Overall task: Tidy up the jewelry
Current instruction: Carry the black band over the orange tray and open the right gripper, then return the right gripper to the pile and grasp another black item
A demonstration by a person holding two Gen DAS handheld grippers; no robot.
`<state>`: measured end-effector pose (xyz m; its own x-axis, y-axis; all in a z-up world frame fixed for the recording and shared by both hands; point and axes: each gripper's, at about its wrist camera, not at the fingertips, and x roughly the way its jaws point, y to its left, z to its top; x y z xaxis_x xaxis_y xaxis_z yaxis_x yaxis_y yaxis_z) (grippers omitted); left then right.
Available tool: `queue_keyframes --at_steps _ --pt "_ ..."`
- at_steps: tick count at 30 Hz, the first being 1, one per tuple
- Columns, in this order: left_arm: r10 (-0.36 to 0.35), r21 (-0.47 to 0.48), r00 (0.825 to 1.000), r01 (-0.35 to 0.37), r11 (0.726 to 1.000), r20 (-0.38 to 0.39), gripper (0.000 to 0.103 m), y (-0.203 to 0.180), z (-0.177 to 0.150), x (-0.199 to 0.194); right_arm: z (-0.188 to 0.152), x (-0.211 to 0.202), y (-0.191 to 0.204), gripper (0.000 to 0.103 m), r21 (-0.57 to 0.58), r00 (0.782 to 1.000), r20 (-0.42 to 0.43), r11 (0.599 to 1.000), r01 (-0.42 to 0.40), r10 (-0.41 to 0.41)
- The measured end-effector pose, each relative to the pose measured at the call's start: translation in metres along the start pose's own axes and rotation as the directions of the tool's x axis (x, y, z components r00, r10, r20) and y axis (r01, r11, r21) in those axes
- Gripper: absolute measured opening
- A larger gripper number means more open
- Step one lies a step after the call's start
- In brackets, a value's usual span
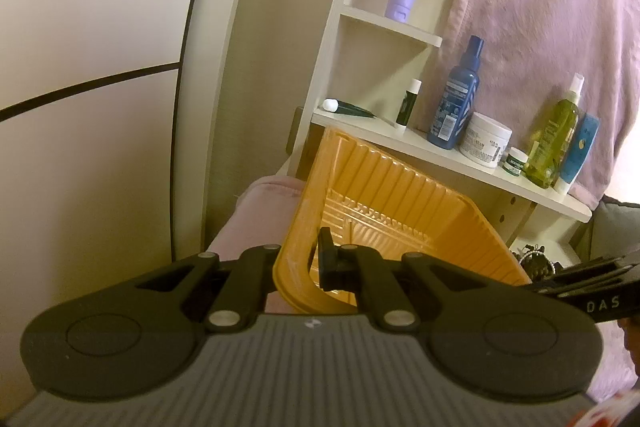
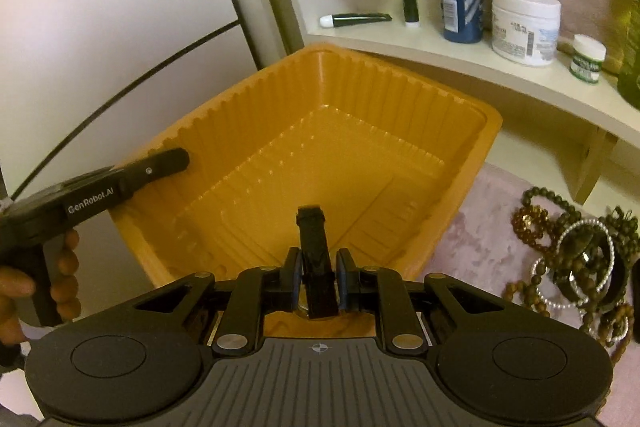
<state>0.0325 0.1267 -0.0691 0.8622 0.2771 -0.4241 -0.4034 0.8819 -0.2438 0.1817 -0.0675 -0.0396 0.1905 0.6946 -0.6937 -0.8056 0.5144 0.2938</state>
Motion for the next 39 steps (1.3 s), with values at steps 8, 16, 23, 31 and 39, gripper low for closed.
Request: queue_keyframes --at_steps 8,16,23,31,39 --pt "0.009 0.009 1.000 -0.009 1.000 -0.005 0.006 -0.001 0.000 0.001 0.009 -0.015 0.002 0.029 0.010 0.998 0.066 1.000 0.016 -0.016" --pt "0.011 0.018 1.000 -0.011 1.000 -0.011 0.006 -0.002 0.001 0.000 0.006 -0.048 -0.017 0.043 0.068 0.987 0.123 0.993 0.094 -0.102" --pt "0.006 0.045 1.000 -0.005 0.999 -0.026 0.006 -0.003 0.004 0.002 -0.016 -0.072 -0.051 0.045 0.139 0.976 0.106 0.975 0.173 -0.188" --pt "-0.007 0.154 0.997 0.019 0.988 -0.077 0.005 -0.007 0.008 0.007 -0.041 -0.088 -0.087 0.045 0.199 0.956 0.058 0.942 0.271 -0.288" --pt "-0.010 0.187 0.996 0.027 0.982 -0.092 0.004 -0.009 0.008 0.008 -0.052 -0.096 -0.112 0.045 0.194 0.927 0.026 0.912 0.362 -0.374"
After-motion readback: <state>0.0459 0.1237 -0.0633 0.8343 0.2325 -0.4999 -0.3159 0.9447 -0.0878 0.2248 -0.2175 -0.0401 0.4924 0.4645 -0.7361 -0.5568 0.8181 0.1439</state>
